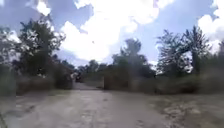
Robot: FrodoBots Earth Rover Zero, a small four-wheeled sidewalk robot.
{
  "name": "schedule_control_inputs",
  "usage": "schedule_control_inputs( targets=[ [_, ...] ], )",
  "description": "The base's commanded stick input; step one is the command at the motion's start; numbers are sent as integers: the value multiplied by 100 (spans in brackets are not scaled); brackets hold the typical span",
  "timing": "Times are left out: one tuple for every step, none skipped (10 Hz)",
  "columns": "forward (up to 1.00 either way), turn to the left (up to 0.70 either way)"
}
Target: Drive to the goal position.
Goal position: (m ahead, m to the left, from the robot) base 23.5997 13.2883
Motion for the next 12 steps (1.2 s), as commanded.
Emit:
schedule_control_inputs(
  targets=[
    [85, 22],
    [85, 0],
    [85, 0],
    [85, 0],
    [85, 0],
    [85, 0],
    [85, 0],
    [85, 0],
    [85, 0],
    [85, 0],
    [85, 20],
    [85, 34]
  ],
)
